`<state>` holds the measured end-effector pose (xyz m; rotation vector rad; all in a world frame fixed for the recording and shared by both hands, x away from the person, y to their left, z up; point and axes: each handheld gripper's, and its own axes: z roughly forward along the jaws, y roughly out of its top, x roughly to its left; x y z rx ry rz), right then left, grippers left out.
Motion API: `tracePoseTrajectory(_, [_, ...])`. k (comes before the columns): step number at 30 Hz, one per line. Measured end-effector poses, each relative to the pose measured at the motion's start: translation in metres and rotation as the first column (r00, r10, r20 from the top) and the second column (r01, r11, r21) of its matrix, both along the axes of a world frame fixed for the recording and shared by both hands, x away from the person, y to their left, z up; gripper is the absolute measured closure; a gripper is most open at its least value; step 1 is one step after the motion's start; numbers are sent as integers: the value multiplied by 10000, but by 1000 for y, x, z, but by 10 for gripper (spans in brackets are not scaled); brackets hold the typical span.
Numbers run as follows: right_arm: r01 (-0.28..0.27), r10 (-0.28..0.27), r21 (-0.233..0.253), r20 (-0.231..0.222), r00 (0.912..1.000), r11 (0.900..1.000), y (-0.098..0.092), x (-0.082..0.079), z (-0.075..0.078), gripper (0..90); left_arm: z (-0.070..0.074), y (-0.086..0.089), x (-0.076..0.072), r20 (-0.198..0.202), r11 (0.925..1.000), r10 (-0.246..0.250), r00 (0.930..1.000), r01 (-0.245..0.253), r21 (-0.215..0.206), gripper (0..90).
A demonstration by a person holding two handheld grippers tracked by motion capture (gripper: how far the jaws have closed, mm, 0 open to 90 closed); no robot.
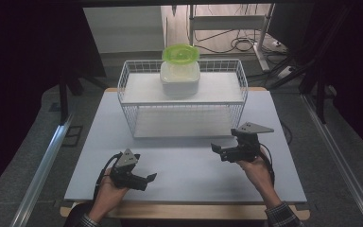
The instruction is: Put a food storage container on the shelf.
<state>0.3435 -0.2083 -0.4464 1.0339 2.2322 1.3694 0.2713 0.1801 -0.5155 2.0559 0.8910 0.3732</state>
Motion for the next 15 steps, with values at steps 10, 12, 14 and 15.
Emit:
tracePoseTrajectory(10, [133,-165,-652,-489,9987,9978,-12,-11,-36,0,-2,0,0,13,9999,-98,10000,98,45,29])
tracePoseTrajectory(12, [55,-113,-850,-676,9976,9964,-13,-12,-42,0,-3,-1,0,37,9999,-87,10000,87,63,27])
tracePoseTrajectory(14, [-22,-77,-1042,-949,9955,9946,-13,-13,-48,0,-3,-1,0,21,9999,-93,10000,93,52,27])
tracePoseTrajectory(15, [-78,-51,-1164,-1097,9939,9932,-12,-13,-52,0,-4,-1,0,19,9999,-88,10000,88,55,27])
